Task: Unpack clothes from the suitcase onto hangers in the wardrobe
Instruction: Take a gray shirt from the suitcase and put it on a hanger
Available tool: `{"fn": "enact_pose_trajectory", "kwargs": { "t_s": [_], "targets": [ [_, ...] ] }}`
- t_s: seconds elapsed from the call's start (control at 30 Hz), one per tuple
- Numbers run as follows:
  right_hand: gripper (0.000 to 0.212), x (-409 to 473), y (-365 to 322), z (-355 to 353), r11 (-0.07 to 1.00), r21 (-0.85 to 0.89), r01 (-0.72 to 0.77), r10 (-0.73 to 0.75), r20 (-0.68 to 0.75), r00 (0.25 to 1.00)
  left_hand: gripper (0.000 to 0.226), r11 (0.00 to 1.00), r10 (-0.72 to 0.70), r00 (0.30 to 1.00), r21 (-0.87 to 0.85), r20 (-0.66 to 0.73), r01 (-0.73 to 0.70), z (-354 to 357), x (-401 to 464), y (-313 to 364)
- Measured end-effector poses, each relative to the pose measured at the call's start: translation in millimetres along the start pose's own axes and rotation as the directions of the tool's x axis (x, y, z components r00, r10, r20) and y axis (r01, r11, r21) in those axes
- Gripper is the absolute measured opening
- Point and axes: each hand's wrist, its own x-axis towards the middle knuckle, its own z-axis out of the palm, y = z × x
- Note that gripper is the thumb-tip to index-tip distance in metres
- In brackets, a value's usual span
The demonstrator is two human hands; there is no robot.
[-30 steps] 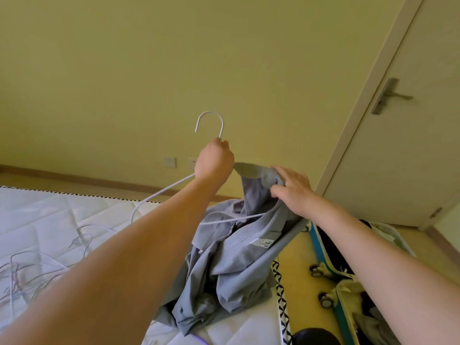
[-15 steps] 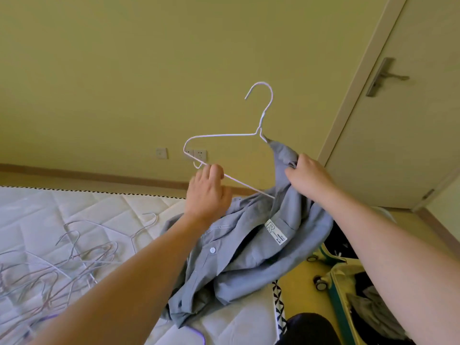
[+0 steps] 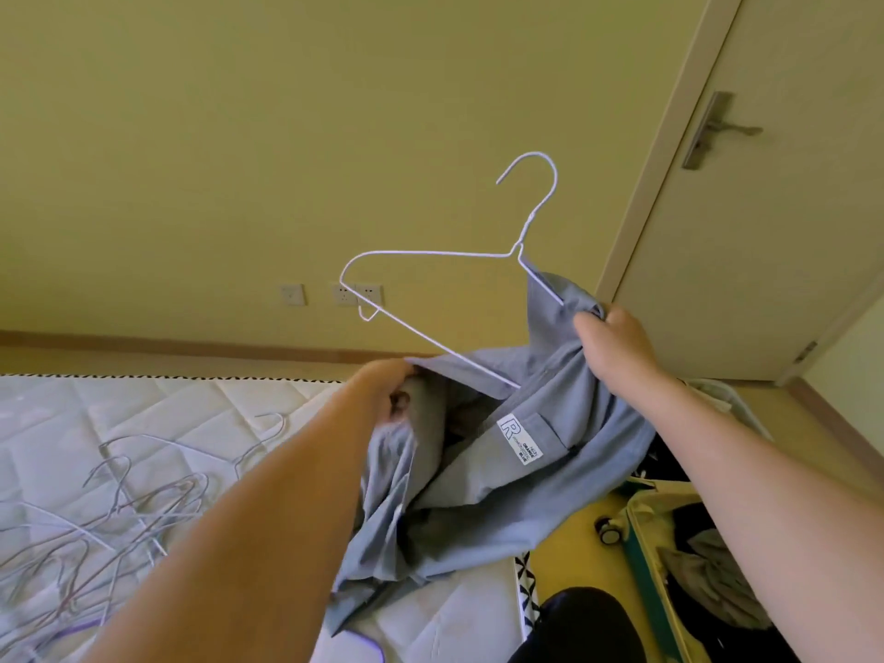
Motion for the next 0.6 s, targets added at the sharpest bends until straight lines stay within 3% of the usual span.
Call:
{"fn": "enact_pose_trajectory", "kwargs": {
  "t_s": [0.1,0.2,0.4,0.5,0.6],
  "targets": [
    [0.028,-10.4,7.3,-6.7,0.982,0.182,-0.045,0.042,0.018,0.999,0.025,0.990,-0.007,1.000,-0.139,0.019,0.010,-31.4,-14.1,35.5],
    [0.032,-18.2,17.5,-11.1,0.985,0.164,-0.055,0.050,0.040,0.998,0.018,0.976,0.103,0.995,-0.195,0.004,-0.100,-50.7,-16.3,60.3],
    [0.032,-25.1,50.8,-26.3,0.983,-0.171,-0.060,0.060,-0.006,0.998,0.026,0.978,0.159,0.984,-0.147,0.076,-0.147,-58.6,-24.5,79.9],
    [0.031,-28.8,64.0,-32.4,0.947,-0.319,-0.042,0.027,-0.051,0.998,0.017,0.993,0.111,0.992,0.025,0.054,-0.112,-52.3,-31.2,90.5],
    [0.030,-31.6,67.2,-30.9,0.916,-0.401,0.023,-0.052,-0.063,0.997,0.014,0.992,0.120,0.993,0.032,-0.001,-0.119,-43.0,-34.6,99.5]
  ]
}}
